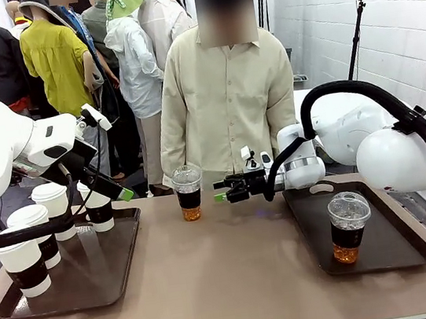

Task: Distribute the coffee onto the tray.
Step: Pick up another iced Americano from the middle of the table and place it on the right Handle tray.

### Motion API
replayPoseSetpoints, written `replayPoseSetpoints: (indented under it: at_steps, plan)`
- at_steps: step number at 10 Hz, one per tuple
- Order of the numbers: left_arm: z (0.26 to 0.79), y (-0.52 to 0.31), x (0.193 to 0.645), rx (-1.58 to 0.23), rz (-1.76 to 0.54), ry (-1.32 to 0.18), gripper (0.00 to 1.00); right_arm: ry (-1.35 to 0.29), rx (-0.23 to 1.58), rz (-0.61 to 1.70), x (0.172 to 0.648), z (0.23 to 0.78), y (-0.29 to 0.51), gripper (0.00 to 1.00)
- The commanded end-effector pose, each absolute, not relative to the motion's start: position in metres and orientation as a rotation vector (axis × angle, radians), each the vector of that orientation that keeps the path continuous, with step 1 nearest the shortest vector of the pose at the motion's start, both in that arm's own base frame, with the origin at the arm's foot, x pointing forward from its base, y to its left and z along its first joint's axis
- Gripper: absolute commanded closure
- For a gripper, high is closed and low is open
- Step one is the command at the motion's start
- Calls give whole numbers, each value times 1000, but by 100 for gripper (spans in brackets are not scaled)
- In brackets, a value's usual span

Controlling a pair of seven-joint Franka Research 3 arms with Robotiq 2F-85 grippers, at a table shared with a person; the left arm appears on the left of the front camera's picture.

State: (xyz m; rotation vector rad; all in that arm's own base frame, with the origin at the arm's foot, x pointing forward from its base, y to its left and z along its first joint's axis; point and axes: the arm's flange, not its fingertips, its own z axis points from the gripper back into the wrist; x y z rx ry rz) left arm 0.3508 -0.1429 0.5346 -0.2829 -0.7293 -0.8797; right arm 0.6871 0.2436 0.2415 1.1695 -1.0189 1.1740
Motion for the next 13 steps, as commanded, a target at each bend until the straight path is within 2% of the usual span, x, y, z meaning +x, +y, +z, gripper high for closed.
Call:
replayPoseSetpoints:
  at_steps: [1, 13]
  plan:
    - [534, -144, 349, -282, -879, -721, 0, -1018, 1170, 1175, 687, 242, 245, 0]
    - [534, -144, 349, -282, -879, -721, 0, -1026, 1192, 1172, 703, 239, 285, 0]
